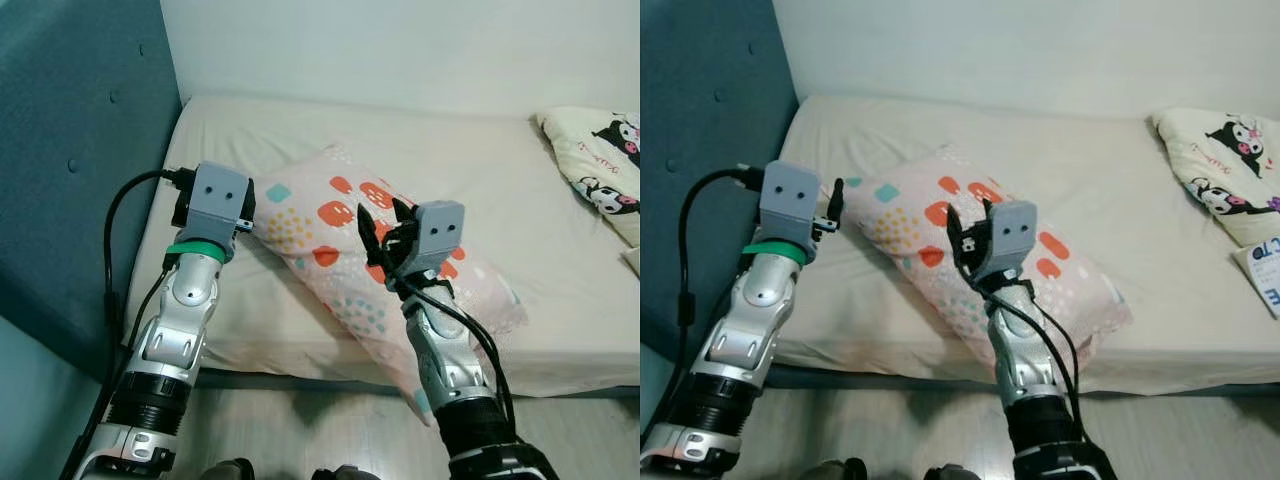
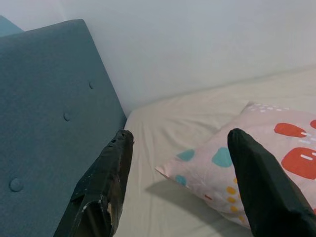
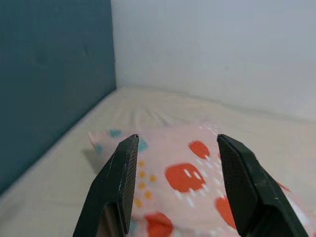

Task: Clean up the room

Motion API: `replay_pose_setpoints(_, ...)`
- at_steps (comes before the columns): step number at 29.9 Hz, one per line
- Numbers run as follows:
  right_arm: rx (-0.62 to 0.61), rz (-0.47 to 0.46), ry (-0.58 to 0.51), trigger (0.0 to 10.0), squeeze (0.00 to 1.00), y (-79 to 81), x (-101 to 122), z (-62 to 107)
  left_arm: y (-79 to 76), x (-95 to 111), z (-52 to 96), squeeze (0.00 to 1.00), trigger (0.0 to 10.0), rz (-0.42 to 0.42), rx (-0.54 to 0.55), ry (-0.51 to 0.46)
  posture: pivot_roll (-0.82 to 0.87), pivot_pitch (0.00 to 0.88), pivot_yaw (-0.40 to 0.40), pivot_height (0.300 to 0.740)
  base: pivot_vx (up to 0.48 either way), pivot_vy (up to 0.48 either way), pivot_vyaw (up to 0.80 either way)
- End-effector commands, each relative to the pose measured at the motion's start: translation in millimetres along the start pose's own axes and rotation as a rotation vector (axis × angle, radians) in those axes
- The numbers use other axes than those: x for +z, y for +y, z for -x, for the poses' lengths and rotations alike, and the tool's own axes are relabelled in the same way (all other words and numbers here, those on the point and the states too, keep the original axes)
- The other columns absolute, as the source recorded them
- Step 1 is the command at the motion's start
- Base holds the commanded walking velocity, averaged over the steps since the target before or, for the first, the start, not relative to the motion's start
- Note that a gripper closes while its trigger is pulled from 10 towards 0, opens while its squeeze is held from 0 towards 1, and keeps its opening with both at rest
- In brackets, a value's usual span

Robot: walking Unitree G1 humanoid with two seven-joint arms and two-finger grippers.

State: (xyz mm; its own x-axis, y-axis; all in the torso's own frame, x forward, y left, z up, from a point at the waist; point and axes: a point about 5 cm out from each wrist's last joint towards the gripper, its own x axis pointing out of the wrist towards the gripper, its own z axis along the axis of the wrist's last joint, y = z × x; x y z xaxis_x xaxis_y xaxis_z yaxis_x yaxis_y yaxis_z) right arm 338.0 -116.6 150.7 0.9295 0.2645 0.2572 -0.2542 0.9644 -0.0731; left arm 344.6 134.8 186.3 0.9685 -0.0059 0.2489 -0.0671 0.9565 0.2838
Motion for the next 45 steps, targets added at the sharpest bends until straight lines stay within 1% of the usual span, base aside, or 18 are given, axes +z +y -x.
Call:
replay_pose_setpoints(1,-0.021,0.027,0.025,10.0,0.0,-3.0,-5.9,2.7,-0.6,-4.7,0.8,0.0,10.0,-0.001,0.005,0.013,-0.03,0.048,0.01,0.74,0.39,0.0,0.0)
replay_pose_setpoints(3,-0.034,0.025,0.019,10.0,0.0,-4.7,-4.9,2.7,-0.3,-4.8,0.7,0.0,10.0,0.0,0.008,0.014,-0.04,0.047,0.01,0.74,0.39,0.0,0.31)
replay_pose_setpoints(4,-0.044,0.01,0.012,10.0,0.0,-6.2,-3.2,2.5,-0.3,-5.0,0.7,0.0,10.0,0.001,0.009,0.015,-0.04,0.048,0.01,0.74,0.371,0.0,0.54)
replay_pose_setpoints(13,-0.044,0.01,0.012,10.0,0.0,-6.2,-3.2,2.5,-0.3,-5.0,0.7,0.0,10.0,0.001,0.009,0.015,-0.04,0.048,0.01,0.74,0.371,0.0,0.54)
replay_pose_setpoints(15,-0.04,-0.023,-0.004,10.0,0.0,-5.5,-1.6,3.5,-2.0,-5.0,1.9,0.0,10.0,0.01,0.003,0.018,-0.04,0.053,0.008,0.74,0.0,0.0,0.0)
replay_pose_setpoints(39,-0.039,-0.03,-0.001,10.0,0.0,-3.9,-3.1,4.8,-3.3,-5.7,2.2,0.0,10.0,0.006,-0.001,0.021,-0.04,0.062,0.008,0.74,0.0,0.0,0.0)
replay_pose_setpoints(42,-0.075,-0.056,0.01,10.0,0.0,-7.4,-5.3,4.8,-6.1,-7.3,4.7,0.0,10.0,0.0,-0.028,0.019,-0.04,0.063,0.008,0.74,0.0,0.0,0.0)
replay_pose_setpoints(45,-0.089,-0.063,0.012,10.0,0.0,-8.6,-5.8,4.7,-7.2,-8.3,5.8,0.0,10.0,-0.006,-0.042,0.019,-0.04,0.063,0.009,0.74,0.0,0.0,0.0)
